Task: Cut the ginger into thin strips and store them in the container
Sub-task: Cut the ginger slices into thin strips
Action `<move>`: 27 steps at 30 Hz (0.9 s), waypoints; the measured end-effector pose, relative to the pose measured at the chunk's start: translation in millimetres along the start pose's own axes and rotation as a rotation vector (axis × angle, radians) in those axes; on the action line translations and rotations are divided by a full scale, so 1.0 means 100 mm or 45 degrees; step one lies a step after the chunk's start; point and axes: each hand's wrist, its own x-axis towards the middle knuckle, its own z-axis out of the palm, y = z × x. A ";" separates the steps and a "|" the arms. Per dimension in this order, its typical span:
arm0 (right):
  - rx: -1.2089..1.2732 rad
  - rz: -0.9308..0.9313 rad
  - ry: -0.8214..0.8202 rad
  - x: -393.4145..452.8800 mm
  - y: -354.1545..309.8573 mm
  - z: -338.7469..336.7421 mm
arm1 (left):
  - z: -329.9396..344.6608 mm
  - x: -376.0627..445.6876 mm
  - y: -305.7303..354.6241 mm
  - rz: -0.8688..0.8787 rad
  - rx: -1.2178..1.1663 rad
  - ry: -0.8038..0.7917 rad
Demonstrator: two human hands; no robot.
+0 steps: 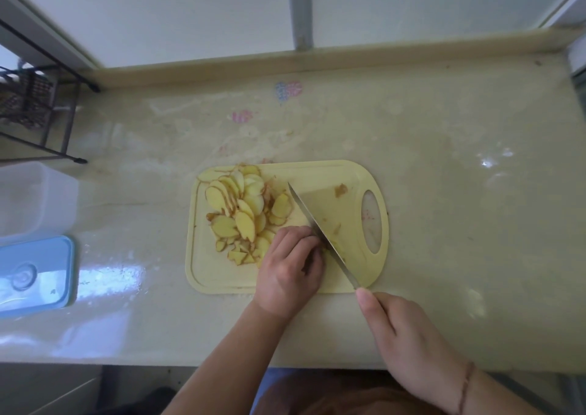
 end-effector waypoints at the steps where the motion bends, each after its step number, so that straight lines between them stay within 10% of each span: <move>1: 0.002 -0.006 0.004 -0.04 0.01 -0.02 | 0.00 0.00 0.00 -0.012 0.002 0.005; 27: -0.108 0.064 -0.027 -0.18 0.00 -0.13 | 0.00 0.03 -0.01 0.000 -0.031 0.092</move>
